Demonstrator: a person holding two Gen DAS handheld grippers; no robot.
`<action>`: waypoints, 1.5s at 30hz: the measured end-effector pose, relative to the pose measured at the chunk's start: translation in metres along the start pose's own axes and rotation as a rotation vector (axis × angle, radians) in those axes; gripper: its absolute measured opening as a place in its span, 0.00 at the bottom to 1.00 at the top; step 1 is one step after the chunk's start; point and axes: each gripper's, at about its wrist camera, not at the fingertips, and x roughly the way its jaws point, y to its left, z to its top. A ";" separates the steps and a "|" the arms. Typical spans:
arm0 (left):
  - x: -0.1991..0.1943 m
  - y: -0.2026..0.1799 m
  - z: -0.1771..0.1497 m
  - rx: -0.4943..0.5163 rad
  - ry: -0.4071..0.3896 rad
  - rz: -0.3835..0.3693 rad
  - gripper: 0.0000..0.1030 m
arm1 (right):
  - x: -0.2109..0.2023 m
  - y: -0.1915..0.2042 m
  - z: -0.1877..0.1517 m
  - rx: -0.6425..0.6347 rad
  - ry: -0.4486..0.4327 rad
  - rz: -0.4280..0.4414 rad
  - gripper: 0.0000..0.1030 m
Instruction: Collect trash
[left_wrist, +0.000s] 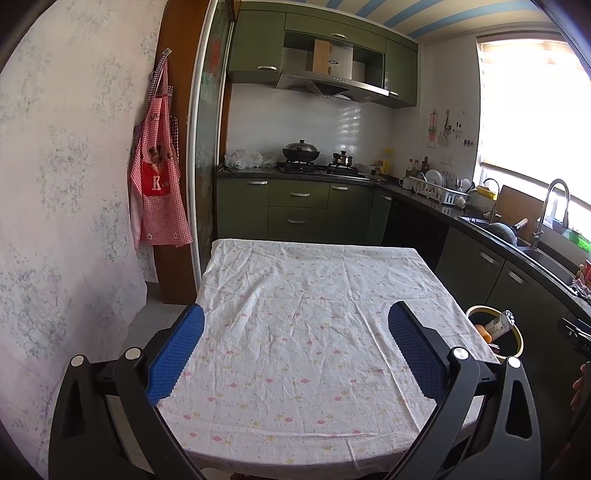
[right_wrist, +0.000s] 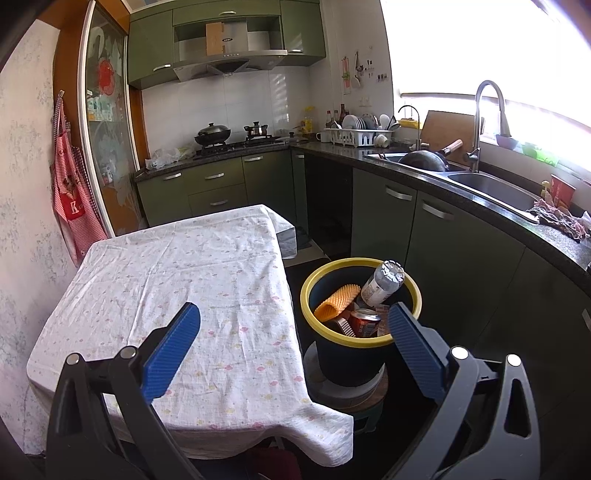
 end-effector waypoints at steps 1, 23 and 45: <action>0.000 0.000 0.000 0.000 -0.001 0.001 0.95 | 0.000 0.000 0.000 0.000 -0.001 0.000 0.94; 0.006 -0.002 -0.003 0.008 0.015 -0.014 0.95 | 0.007 0.001 -0.003 0.007 0.010 -0.002 0.94; 0.010 -0.003 -0.007 0.013 0.029 -0.022 0.95 | 0.013 0.002 -0.009 0.014 0.017 -0.007 0.94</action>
